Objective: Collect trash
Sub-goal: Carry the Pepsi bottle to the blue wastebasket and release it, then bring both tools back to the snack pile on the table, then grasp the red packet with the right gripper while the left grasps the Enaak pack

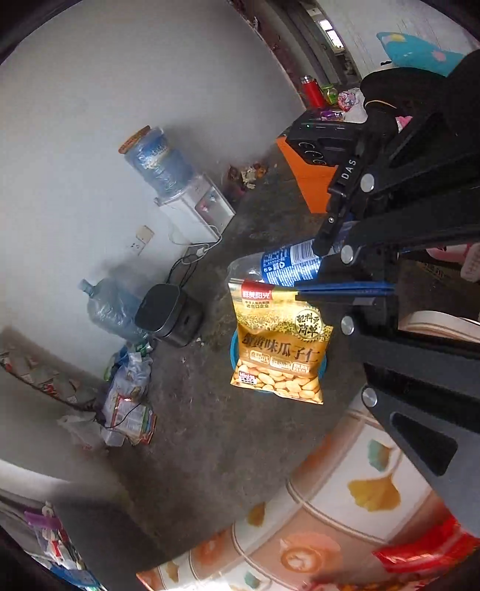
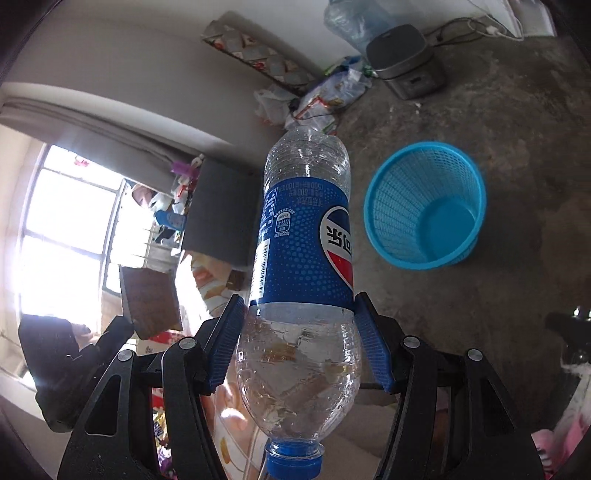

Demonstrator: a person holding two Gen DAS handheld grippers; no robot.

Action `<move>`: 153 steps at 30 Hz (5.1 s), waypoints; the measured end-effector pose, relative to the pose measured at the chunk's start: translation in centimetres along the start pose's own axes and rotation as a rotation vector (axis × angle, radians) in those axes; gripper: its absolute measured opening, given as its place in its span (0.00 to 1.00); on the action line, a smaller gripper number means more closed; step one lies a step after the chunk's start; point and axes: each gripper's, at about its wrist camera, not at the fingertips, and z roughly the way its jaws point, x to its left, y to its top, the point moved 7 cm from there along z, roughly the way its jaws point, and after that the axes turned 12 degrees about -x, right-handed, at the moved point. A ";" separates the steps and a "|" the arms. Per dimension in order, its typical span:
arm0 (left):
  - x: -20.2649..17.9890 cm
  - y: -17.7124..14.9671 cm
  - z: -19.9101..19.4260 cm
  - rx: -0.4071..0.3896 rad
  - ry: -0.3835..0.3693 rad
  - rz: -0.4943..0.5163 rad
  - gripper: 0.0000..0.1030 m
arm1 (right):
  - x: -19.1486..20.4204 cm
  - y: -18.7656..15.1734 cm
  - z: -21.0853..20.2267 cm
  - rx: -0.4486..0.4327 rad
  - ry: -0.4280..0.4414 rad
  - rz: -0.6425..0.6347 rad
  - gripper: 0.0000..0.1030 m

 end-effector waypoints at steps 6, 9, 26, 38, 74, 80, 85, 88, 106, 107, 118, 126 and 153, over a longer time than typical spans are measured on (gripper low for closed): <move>0.0 0.5 12.0 0.156 0.032 0.023 0.01 | -5.4 2.7 4.9 0.040 -0.047 0.227 0.56; 0.1 0.7 17.3 0.207 0.040 0.037 0.01 | -7.9 4.3 7.4 0.036 -0.068 0.324 0.57; 0.2 3.8 15.6 0.053 0.105 0.097 0.53 | -13.7 5.0 11.9 -0.004 -0.178 0.382 0.61; -0.8 5.0 2.0 -0.176 0.109 0.159 0.64 | -2.2 5.2 6.2 -0.183 -0.155 -0.148 0.62; 13.5 -10.0 -38.2 -0.658 0.550 -0.082 0.86 | 23.2 -10.9 -0.2 -0.199 0.354 -0.918 0.91; 15.5 -12.4 -37.4 -0.609 0.513 -0.150 0.80 | 22.8 -15.6 2.7 0.003 0.326 -0.880 0.82; 17.4 -12.6 -34.6 -0.508 0.490 -0.221 0.66 | 21.6 -18.0 4.1 0.127 0.272 -0.852 0.76; 19.5 -12.7 -32.9 -0.442 0.478 -0.291 0.58 | 20.8 -19.3 4.7 0.186 0.247 -0.862 0.73; 24.8 -15.8 -28.6 -0.246 0.397 -0.509 0.51 | 19.2 -24.9 8.9 0.414 0.179 -0.926 0.46; 24.7 -15.6 -28.6 -0.250 0.381 -0.520 0.51 | 19.2 -25.0 8.8 0.414 0.178 -0.931 0.45; 24.0 -14.6 -30.1 -0.381 0.136 -0.664 0.50 | 19.4 -26.3 8.1 0.401 0.179 -0.969 0.42; 23.8 -14.1 -30.3 -0.453 -0.022 -0.781 0.43 | 19.3 -26.2 8.6 0.395 0.178 -0.975 0.40; 21.9 -15.0 -33.6 -0.449 0.301 -0.558 0.02 | 18.5 -23.1 6.5 0.340 0.194 -0.889 0.15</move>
